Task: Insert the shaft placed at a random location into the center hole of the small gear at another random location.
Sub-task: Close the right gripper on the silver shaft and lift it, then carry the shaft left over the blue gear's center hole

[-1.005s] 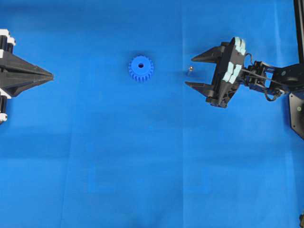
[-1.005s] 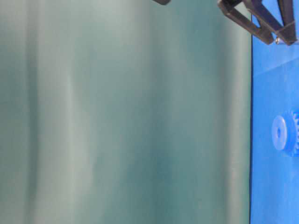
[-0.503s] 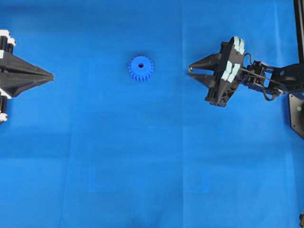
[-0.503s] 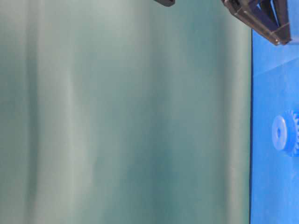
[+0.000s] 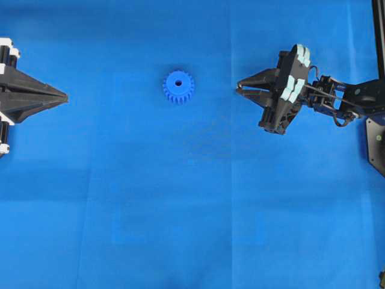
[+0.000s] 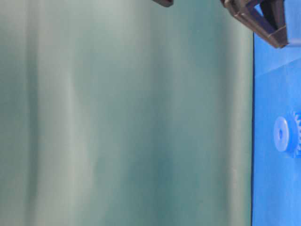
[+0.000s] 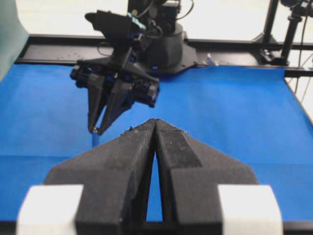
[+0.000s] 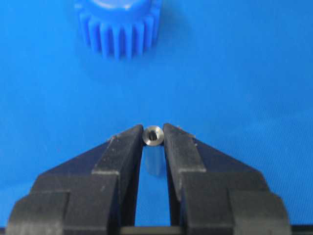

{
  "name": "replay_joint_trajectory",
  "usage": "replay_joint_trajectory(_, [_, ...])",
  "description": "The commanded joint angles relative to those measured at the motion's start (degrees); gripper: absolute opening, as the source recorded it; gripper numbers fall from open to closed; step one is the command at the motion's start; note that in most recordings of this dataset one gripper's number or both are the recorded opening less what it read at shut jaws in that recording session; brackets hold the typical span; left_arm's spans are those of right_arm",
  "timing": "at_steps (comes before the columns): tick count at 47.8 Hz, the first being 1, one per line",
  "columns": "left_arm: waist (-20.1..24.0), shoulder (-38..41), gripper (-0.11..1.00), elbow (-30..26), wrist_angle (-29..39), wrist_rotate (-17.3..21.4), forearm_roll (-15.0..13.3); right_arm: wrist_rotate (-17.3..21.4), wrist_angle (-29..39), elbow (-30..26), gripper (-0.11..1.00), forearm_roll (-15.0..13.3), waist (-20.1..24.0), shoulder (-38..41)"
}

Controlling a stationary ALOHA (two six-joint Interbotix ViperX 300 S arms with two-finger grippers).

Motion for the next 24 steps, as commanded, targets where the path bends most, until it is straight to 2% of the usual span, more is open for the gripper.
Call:
replay_joint_trajectory(1, [-0.1,0.2,0.0,-0.6,-0.2,-0.1,0.0,-0.2,1.8,-1.6,0.03,0.1,-0.1,-4.1])
replay_joint_trajectory(17, [-0.1,0.1,0.0,-0.6,-0.2,-0.1,0.0,-2.0,17.4,-6.3,0.03,0.0,0.0,-16.3])
replay_joint_trajectory(24, [-0.1,0.2,0.0,-0.6,-0.1,-0.1,0.0,-3.0,19.7,-6.9,0.03,0.0,-0.1,-16.9])
